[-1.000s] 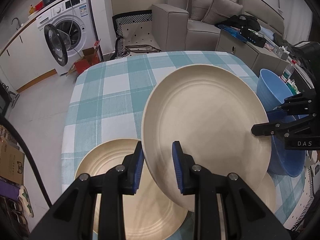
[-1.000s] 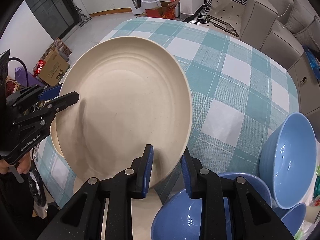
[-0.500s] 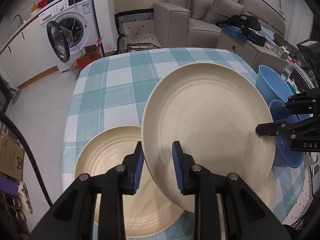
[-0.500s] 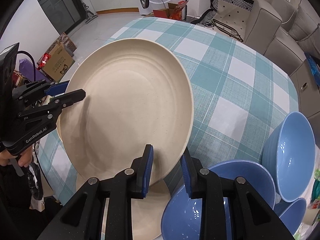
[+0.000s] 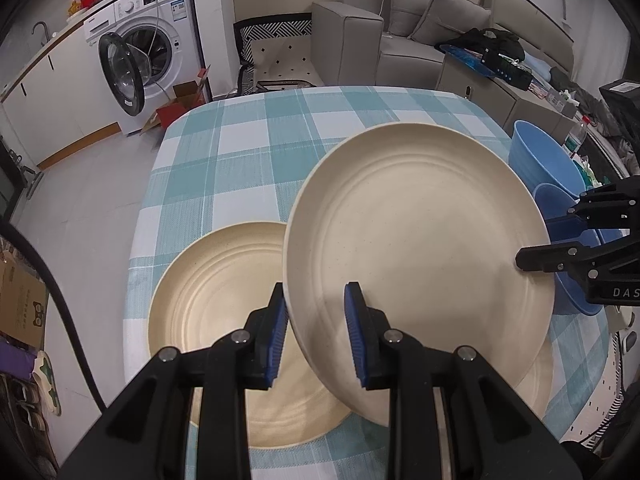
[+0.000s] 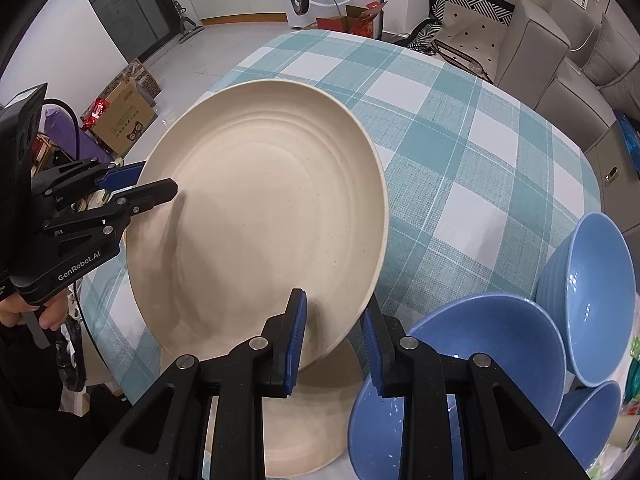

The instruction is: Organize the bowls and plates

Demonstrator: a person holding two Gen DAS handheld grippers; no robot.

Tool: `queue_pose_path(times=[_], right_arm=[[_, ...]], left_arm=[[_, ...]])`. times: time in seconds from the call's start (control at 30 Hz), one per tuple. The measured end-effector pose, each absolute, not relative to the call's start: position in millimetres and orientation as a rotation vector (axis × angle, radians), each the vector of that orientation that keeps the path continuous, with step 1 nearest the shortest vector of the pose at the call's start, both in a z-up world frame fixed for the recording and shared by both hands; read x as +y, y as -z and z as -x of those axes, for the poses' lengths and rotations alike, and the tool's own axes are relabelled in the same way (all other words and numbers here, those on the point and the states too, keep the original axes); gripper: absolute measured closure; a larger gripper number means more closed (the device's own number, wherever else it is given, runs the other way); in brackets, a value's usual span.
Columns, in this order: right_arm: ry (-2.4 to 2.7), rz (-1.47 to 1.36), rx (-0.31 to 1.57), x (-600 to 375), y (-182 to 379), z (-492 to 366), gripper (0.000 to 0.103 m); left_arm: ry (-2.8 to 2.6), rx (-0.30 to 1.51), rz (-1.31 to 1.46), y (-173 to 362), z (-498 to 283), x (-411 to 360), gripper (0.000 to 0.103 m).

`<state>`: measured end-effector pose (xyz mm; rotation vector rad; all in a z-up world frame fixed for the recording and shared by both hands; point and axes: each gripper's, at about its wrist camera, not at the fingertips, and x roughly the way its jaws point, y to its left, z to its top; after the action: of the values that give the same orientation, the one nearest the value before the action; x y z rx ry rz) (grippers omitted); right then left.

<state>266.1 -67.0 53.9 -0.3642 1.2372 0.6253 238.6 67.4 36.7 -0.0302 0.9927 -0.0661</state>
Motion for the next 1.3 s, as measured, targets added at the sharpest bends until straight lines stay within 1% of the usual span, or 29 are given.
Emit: queue_pose_path(times=[0.4,1.3], right_arm=[[-0.638,0.359,1.237,-73.3,-54.7,-242.2,0.075],[-0.672,0.316,1.283,-90.3,-31.3,-196.7,0.075]], left_arm=[[0.073,0.985,0.005,-42.1,-221.4,62.0,0.077],[0.113,1.026,-0.058,-31.2,-196.5,48.0,0.077]])
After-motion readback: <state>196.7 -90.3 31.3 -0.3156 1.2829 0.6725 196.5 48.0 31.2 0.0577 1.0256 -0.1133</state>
